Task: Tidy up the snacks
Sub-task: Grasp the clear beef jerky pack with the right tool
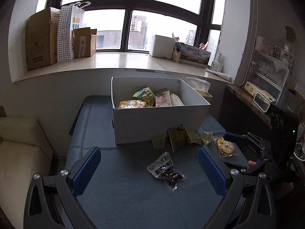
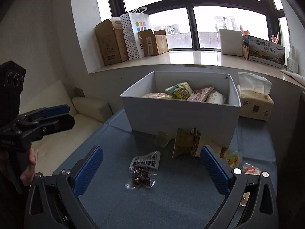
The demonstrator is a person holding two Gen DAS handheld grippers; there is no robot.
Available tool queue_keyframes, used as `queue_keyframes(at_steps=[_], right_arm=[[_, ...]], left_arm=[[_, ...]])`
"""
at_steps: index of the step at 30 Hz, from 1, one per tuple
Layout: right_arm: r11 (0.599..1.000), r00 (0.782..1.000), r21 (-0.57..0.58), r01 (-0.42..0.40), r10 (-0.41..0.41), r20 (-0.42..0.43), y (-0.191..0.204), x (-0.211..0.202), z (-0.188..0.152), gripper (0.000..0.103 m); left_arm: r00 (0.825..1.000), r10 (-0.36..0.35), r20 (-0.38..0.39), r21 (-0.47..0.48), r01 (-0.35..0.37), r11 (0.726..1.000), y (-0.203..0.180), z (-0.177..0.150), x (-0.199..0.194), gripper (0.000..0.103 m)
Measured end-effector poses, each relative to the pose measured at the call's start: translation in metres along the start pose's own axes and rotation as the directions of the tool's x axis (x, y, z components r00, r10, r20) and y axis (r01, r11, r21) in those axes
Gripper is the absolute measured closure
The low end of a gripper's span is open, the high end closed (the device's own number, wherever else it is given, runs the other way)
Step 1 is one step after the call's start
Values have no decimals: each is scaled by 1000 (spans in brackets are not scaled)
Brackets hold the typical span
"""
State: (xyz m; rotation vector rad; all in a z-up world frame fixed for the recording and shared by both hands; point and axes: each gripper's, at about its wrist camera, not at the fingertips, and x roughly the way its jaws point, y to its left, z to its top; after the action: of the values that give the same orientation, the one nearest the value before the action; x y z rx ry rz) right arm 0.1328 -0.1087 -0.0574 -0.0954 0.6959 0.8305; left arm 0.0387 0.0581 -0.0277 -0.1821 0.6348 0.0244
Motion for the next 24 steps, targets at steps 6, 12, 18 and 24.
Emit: queue_keyframes(at_steps=[6, 12, 18, 24], right_arm=[[999, 990, -44, -31, 24, -142, 25, 51, -30, 0], [996, 970, -92, -10, -13, -244, 31, 105, -36, 0], [997, 946, -47, 59, -71, -316, 18, 131, -40, 0], [987, 951, -122, 103, -134, -279, 23, 126, -43, 32]], left_arm=[[999, 26, -46, -49, -29, 998, 21, -28, -8, 0], [997, 51, -56, -60, -54, 997, 28, -36, -8, 0], [995, 59, -76, -64, -63, 996, 30, -41, -2, 0], [994, 51, -93, -84, -59, 995, 31, -46, 5, 0]])
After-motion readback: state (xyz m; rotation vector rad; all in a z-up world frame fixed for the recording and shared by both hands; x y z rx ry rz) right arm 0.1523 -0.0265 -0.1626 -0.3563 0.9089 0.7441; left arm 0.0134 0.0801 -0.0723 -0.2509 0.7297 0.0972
